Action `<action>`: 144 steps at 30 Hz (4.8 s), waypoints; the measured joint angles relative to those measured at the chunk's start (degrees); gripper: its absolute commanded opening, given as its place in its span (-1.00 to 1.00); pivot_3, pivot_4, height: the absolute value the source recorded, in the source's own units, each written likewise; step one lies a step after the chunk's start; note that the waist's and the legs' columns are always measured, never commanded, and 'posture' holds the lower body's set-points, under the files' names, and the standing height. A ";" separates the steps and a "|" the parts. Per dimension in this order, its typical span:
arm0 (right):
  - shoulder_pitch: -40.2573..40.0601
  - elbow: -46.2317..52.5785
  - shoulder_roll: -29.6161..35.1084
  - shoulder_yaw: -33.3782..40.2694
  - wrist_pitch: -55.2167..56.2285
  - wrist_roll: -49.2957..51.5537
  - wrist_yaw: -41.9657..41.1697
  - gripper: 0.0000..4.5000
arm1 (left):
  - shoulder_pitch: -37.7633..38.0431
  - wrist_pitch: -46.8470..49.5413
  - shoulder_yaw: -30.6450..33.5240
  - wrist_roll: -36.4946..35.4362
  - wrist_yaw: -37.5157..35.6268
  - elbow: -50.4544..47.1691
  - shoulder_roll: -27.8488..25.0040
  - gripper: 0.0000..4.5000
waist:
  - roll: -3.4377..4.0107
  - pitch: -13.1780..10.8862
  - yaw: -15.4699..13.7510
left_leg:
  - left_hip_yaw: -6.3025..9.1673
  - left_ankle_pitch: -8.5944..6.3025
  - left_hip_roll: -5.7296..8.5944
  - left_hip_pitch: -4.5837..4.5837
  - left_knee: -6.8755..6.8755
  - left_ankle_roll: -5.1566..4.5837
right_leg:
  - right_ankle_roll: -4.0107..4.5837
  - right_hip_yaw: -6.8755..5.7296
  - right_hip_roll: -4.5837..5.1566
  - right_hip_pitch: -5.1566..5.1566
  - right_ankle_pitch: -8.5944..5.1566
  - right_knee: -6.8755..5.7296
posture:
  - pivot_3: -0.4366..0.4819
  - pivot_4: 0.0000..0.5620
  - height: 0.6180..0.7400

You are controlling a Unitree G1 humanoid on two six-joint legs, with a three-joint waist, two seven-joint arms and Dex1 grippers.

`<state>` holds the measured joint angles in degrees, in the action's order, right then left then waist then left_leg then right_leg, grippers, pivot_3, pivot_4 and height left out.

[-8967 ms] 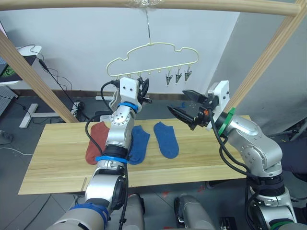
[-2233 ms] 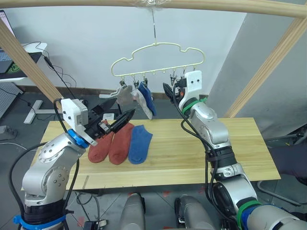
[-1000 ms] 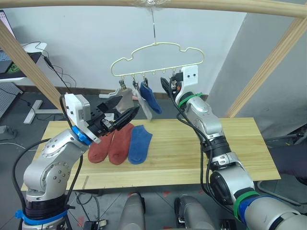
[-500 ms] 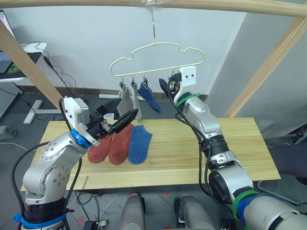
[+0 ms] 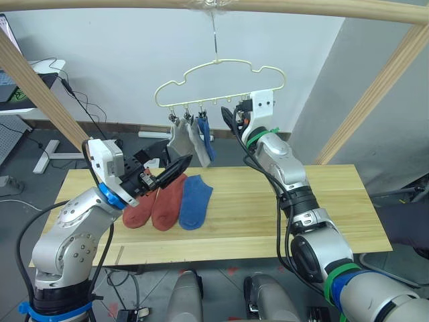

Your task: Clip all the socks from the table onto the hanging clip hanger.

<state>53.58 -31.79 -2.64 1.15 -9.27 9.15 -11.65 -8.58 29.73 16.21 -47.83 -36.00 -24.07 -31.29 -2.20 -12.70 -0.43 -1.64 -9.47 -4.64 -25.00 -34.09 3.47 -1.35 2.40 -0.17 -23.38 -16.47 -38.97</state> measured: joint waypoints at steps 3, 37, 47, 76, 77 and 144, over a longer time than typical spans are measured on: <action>0.17 -0.03 0.00 0.00 0.00 0.01 -0.01 0.35 | 0.00 0.00 0.00 0.00 -0.04 0.00 0.00 1.00 | 0.00 0.00 0.00 | 0.00 0.00 0.00 0.00 0.00 0.00 | 0.00 0.00 0.00 0.00 0.00 0.00 | 0.25 -0.21 1.00; 1.33 -1.50 0.55 1.99 -1.57 1.08 -1.02 -1.00 | 0.93 -0.58 -5.92 10.68 0.31 5.72 -2.09 1.00 | 0.04 -0.02 0.00 | -0.03 0.00 0.01 0.03 0.04 0.00 | 0.02 0.03 0.00 -0.02 -0.01 0.00 | 0.21 -0.21 1.00; -3.19 8.40 2.81 0.71 -8.10 1.09 -3.06 -1.00 | -9.31 -10.40 -21.65 32.07 1.93 30.48 4.62 1.00 | 0.11 -0.07 -0.37 | -0.09 0.00 -0.01 -0.01 0.08 0.00 | 0.04 0.05 -0.05 -0.11 -0.03 -0.02 | 0.06 -0.18 1.00; -7.60 20.23 4.14 -0.21 -16.78 1.11 -1.68 -1.00 | -22.92 -22.63 -27.01 49.80 -3.52 64.89 11.37 -0.55 | 0.11 -0.06 0.66 | -0.08 0.00 0.02 -0.02 0.05 -0.01 | 0.03 0.03 -0.06 -0.07 -0.02 -0.05 | -0.03 -0.22 1.00; -7.59 20.23 4.14 -0.21 -16.78 1.10 -1.72 -1.00 | -22.60 -22.50 -26.86 49.57 -3.60 64.52 11.54 -0.66 | 0.10 -0.06 0.64 | -0.08 0.00 0.02 -0.02 0.04 -0.01 | 0.03 0.03 -0.06 -0.07 -0.02 -0.05 | -0.03 -0.22 1.00; -3.59 31.64 -4.02 18.61 -53.80 29.17 18.18 -1.00 | -20.80 -36.58 -22.63 43.69 0.38 40.17 17.73 -0.99 | 0.08 -0.03 0.52 | 0.01 -0.03 0.05 -0.02 -0.04 -0.06 | 0.01 -0.05 -0.01 0.07 -0.03 0.00 | -0.02 -0.22 1.00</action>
<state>49.99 -0.15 -6.66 19.75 -63.08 38.33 6.53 -29.38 -6.84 -6.42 -4.14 -35.62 16.10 -13.56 -2.12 -12.73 0.09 -1.63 -9.50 -4.59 -25.02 -34.13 3.42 -1.35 2.35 -0.19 -23.31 -16.50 -38.97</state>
